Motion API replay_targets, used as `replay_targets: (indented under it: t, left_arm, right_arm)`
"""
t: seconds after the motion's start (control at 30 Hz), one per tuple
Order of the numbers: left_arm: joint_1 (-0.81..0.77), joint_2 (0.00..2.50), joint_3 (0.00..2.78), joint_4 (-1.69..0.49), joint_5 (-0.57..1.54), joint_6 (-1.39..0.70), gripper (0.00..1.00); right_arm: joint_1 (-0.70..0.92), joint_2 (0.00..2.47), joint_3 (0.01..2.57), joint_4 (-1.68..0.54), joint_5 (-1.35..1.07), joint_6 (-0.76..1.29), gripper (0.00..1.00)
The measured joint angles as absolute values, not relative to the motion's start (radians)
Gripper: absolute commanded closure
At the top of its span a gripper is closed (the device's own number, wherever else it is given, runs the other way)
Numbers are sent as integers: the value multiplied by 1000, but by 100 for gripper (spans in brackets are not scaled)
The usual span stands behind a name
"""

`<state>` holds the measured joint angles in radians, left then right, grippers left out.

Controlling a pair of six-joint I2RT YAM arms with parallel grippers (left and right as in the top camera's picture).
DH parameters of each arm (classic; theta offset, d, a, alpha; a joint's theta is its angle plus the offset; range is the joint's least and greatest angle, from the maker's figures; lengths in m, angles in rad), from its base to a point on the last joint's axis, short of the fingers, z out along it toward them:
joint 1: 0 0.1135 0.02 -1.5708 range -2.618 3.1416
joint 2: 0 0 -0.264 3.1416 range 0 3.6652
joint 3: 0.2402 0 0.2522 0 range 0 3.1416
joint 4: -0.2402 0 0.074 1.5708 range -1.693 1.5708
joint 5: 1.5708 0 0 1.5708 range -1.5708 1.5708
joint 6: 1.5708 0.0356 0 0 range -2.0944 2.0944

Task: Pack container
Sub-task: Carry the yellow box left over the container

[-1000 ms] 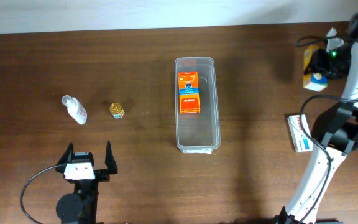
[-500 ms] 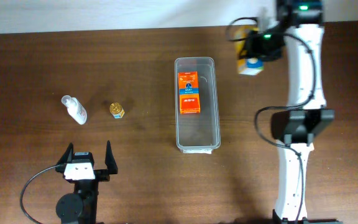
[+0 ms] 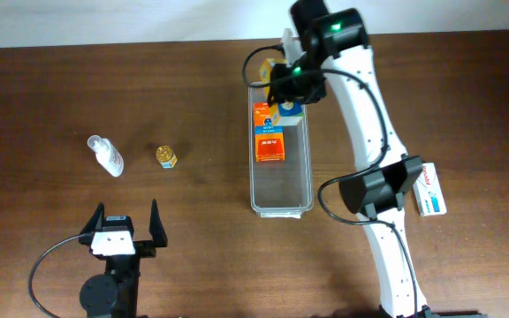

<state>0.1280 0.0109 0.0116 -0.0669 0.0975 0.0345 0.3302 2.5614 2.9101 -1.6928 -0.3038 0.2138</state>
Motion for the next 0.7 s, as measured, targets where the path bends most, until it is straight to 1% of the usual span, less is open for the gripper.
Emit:
replay_targets:
  t: [0.33,0.7]
  left_arm:
    - [128,11,12,-67,97,35,1]
    - [128,11,12,-67,97,35,1]
  right_arm:
    - [387,2561,2898,-1693,-144,289,51]
    - [391,2561,2802,-1693,-115,319,50]
